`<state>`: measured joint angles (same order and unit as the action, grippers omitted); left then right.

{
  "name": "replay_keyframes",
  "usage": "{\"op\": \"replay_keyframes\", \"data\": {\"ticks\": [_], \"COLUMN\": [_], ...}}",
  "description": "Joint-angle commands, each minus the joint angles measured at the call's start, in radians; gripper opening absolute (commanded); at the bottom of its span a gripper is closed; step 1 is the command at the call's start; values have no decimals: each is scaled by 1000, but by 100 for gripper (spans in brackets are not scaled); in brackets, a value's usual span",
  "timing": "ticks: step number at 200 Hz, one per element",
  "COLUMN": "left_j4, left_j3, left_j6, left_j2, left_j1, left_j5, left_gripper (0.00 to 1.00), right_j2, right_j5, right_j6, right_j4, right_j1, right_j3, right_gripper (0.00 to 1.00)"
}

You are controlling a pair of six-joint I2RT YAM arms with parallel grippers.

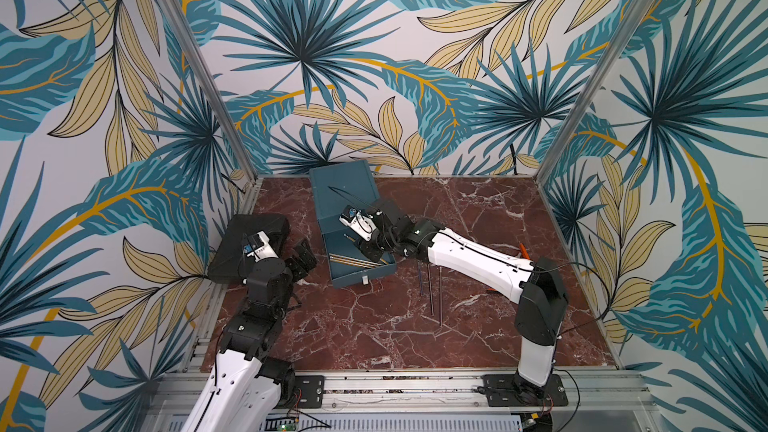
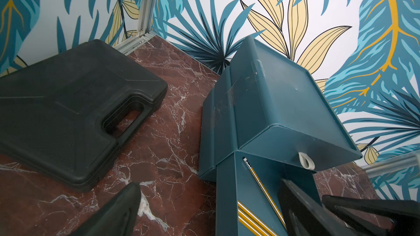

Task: Please place the pencils in the drawer according to their color
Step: Place the pencil in the drawer.

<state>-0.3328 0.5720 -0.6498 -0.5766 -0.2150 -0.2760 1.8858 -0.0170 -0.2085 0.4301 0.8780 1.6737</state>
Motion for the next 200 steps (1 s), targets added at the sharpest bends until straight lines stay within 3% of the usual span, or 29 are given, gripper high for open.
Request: {"op": "replay_keyframes", "data": {"ticks": [1,61,76,86,104,121,200], "left_j4": [29,51,51,41,-19,-78,-153], "left_j3": [-11,-2,6,16,50,81,143], "left_j6": [29,66,62,53,40,44,-56], "left_j2": [30,42,31,22,5,-9,-148], "left_j1": [6,7,5,2,-19,-82,-586], "left_j5": [42,178,243,274,302,260,-106], "left_gripper": [100,100,100,100,100,100,100], "right_j2": [-81,-273,-334,-373,-445,-504,-646], "right_j5": [-47,-267,-331,-388,-474,-551,-629], "right_j6": [82,278,334,376,449,517,799], "right_j4": [-22,-65,-84,-88,-89,-88,27], "right_j1": [5,4,4,-1,-12,-27,-172], "right_j3": [-21,-184,-243,-280,-345,-405,-564], "right_gripper": [43,73,92,99,100,100,100]}}
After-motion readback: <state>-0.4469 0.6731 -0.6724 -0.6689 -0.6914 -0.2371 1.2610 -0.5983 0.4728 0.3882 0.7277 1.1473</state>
